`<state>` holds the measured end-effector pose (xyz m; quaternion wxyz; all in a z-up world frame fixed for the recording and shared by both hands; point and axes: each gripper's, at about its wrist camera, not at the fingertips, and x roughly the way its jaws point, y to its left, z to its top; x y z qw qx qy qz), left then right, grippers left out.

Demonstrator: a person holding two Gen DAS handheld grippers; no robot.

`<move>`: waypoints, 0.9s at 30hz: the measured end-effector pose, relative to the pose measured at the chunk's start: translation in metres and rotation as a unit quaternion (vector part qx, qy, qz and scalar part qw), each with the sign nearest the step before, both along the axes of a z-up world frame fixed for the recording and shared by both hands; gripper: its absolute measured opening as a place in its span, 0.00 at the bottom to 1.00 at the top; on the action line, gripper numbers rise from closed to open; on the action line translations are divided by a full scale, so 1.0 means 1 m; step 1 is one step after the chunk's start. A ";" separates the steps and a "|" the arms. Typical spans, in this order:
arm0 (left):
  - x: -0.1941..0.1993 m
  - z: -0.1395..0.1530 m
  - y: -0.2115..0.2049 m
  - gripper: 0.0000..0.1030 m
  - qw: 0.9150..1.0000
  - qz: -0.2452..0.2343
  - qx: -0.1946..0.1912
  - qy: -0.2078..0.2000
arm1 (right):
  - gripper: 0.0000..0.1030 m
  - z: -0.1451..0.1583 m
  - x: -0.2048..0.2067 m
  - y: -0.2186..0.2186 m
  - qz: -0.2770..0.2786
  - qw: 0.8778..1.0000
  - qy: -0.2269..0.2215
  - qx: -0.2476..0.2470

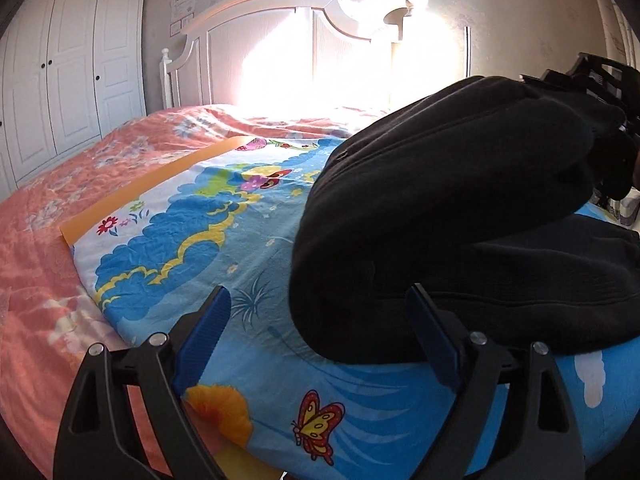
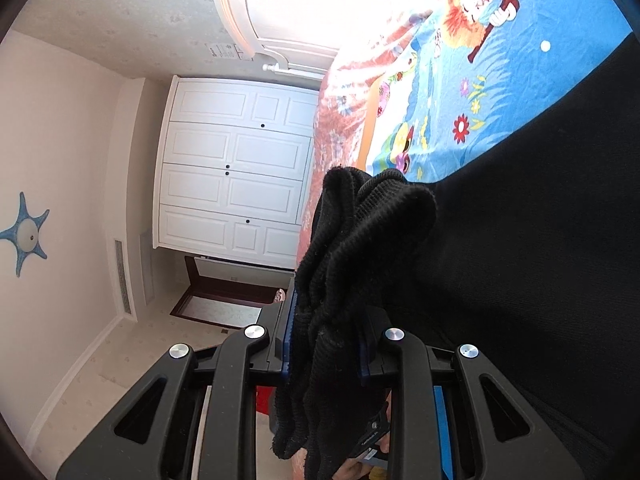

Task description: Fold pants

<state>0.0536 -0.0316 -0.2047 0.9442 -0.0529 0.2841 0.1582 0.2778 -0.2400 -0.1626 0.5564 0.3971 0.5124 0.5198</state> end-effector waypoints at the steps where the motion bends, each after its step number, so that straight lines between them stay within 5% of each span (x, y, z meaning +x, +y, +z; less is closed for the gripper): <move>1: 0.005 -0.003 0.001 0.86 1.000 -0.001 -0.006 0.003 | 0.25 0.003 0.002 -0.010 -0.010 1.000 -0.003 0.003; 4: 0.024 -0.014 0.001 0.85 0.998 0.022 0.034 0.039 | 0.25 0.005 0.007 -0.030 -0.030 1.000 -0.006 0.003; 7: 0.025 -0.012 0.008 0.85 0.998 0.053 0.018 0.043 | 0.25 -0.004 0.008 -0.038 -0.036 0.999 0.002 -0.008; 12: 0.027 -0.011 -0.020 0.85 0.996 -0.014 0.075 0.050 | 0.25 -0.003 0.007 -0.039 -0.034 0.999 0.001 0.003; 16: 0.039 -0.020 -0.005 0.80 0.991 0.050 0.082 0.095 | 0.25 0.001 0.006 -0.046 -0.043 0.999 -0.005 -0.009; 21: 0.031 -0.005 -0.027 0.79 0.986 0.019 0.154 0.068 | 0.25 -0.009 0.006 -0.061 -0.057 0.998 0.004 -0.019; 27: 0.042 -0.025 -0.019 0.80 0.985 0.008 0.129 0.117 | 0.24 -0.055 0.007 -0.075 -0.060 0.993 0.021 -0.101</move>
